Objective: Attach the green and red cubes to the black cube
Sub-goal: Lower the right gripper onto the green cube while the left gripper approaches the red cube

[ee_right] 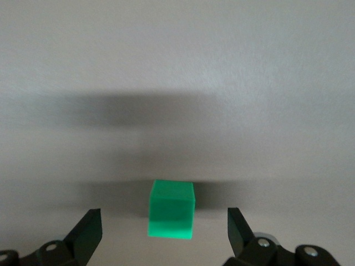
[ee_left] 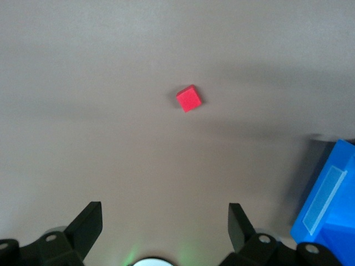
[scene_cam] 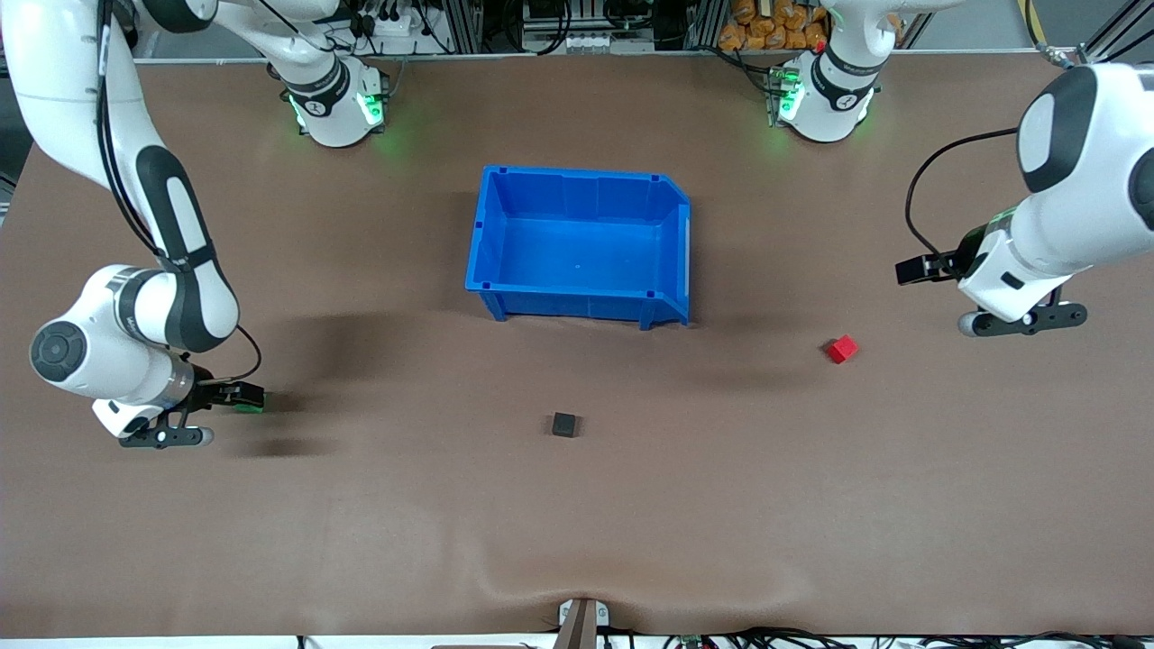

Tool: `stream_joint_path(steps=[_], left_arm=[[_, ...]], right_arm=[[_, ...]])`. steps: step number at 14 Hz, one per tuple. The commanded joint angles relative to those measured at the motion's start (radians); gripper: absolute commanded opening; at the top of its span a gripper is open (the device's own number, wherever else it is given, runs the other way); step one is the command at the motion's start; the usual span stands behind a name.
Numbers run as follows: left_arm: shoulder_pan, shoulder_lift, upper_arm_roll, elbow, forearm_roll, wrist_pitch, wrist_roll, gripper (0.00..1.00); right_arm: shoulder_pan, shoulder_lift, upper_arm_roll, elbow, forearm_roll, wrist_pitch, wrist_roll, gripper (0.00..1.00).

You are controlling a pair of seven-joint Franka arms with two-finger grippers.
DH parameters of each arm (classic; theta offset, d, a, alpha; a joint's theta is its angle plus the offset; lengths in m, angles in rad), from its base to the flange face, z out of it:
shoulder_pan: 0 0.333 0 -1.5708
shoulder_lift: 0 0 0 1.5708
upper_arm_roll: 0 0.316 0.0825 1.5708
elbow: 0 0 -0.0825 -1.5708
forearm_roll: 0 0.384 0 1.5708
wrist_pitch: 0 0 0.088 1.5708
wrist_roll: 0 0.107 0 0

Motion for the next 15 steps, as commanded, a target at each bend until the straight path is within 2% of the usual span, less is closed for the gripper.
stream_joint_path(steps=[1, 6, 9, 10, 11, 13, 14, 15], left_arm=[[0.005, -0.024, -0.005, -0.079, 0.02, 0.079, 0.019, 1.0], [0.008, 0.027, -0.005, -0.115, 0.005, 0.158, -0.007, 1.0], [0.045, 0.09, -0.005, -0.113, -0.026, 0.217, -0.033, 1.0], [0.054, 0.125, -0.005, -0.104, -0.055, 0.24, -0.051, 1.0], [0.074, 0.156, -0.005, -0.092, -0.088, 0.254, -0.073, 1.0], [0.114, 0.214, -0.005, -0.055, -0.167, 0.261, -0.087, 1.0], [0.13, 0.234, -0.005, -0.044, -0.196, 0.261, -0.091, 1.0], [0.137, 0.249, -0.003, -0.038, -0.216, 0.261, -0.11, 1.0]], right_arm=[[-0.018, 0.02, 0.012, 0.014, -0.012, -0.009, -0.002, 1.0], [-0.024, 0.032, 0.013, 0.012, -0.008, -0.002, -0.002, 1.0], [-0.022, 0.032, 0.013, 0.011, -0.008, -0.008, -0.004, 1.0], [-0.024, 0.032, 0.013, 0.011, -0.008, -0.008, -0.004, 0.85], [-0.024, 0.032, 0.013, 0.011, -0.008, -0.008, -0.004, 0.65], [-0.024, 0.031, 0.013, 0.011, -0.008, -0.008, -0.031, 0.15], [-0.024, 0.032, 0.013, 0.011, -0.008, -0.008, -0.065, 0.0], [-0.025, 0.032, 0.013, 0.012, -0.008, -0.008, -0.086, 0.0]])
